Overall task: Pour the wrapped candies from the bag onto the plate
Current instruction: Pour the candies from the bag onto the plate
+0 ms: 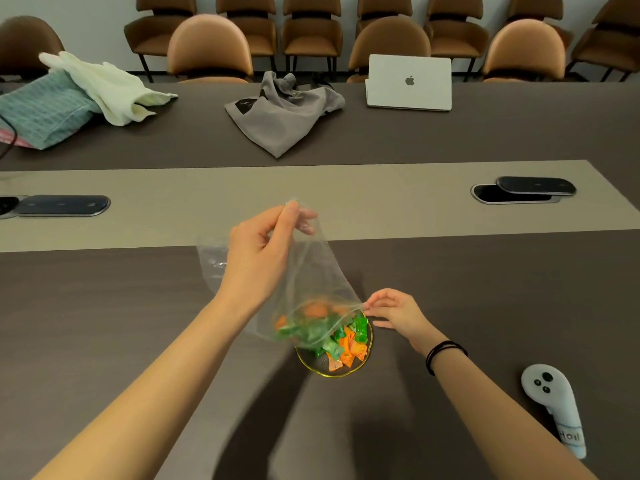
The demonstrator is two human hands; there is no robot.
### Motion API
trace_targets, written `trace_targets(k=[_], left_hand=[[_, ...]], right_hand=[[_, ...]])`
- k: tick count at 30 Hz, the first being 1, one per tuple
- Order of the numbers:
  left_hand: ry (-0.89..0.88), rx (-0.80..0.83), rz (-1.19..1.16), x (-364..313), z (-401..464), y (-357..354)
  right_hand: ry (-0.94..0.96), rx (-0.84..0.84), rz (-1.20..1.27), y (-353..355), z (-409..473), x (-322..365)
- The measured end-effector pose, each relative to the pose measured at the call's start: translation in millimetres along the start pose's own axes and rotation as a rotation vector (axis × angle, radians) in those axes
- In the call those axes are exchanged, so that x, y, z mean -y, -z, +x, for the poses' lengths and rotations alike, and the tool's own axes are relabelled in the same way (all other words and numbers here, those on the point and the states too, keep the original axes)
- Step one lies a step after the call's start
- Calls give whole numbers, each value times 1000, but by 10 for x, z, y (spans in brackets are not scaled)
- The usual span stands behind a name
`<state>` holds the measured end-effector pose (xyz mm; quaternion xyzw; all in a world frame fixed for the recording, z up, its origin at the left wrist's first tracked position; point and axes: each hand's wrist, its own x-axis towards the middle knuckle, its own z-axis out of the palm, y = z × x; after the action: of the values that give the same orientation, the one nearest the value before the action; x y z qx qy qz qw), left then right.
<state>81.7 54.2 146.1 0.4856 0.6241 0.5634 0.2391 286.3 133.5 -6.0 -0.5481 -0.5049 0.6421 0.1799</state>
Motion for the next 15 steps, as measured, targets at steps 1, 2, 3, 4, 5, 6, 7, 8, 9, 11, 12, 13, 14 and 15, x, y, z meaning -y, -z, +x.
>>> trace_targets(k=[1, 2, 3, 4, 5, 6, 7, 8, 9, 11, 12, 13, 14, 15], left_hand=[[-8, 16, -9, -24, 8, -12], [-17, 34, -16, -51, 18, -23], [-31, 54, -20, -81, 29, -37], [-44, 77, -20, -109, 42, -55], [-53, 102, -18, -131, 59, -77], [-56, 123, -18, -150, 77, -99], [-55, 139, -25, -164, 99, -123], [-56, 150, -37, -179, 117, -147], [-59, 156, -50, -193, 131, -170], [-56, 153, -71, -225, 154, -214], [-43, 143, -77, -239, 166, -231], [-25, 133, -87, -243, 180, -248], [-7, 124, -96, -241, 194, -260], [10, 115, -102, -230, 209, -263]], right_hand=[[-1, 3, 10, -5, -4, 5], [-2, 5, 18, -9, -7, 5], [-2, 7, 23, -10, -6, 2], [-4, 6, 24, -9, -4, -2], [-5, 5, 22, -9, -2, -3], [-5, 4, 20, -8, -3, -2], [-4, 4, 23, -12, -4, 1], [-4, 5, 28, -24, -7, 9], [-1, 8, 32, -39, -18, 17], [10, 12, 45, -69, -36, 37], [14, 14, 55, -81, -46, 47], [13, 16, 65, -93, -55, 53], [10, 22, 81, -103, -65, 57], [4, 28, 98, -116, -77, 63]])
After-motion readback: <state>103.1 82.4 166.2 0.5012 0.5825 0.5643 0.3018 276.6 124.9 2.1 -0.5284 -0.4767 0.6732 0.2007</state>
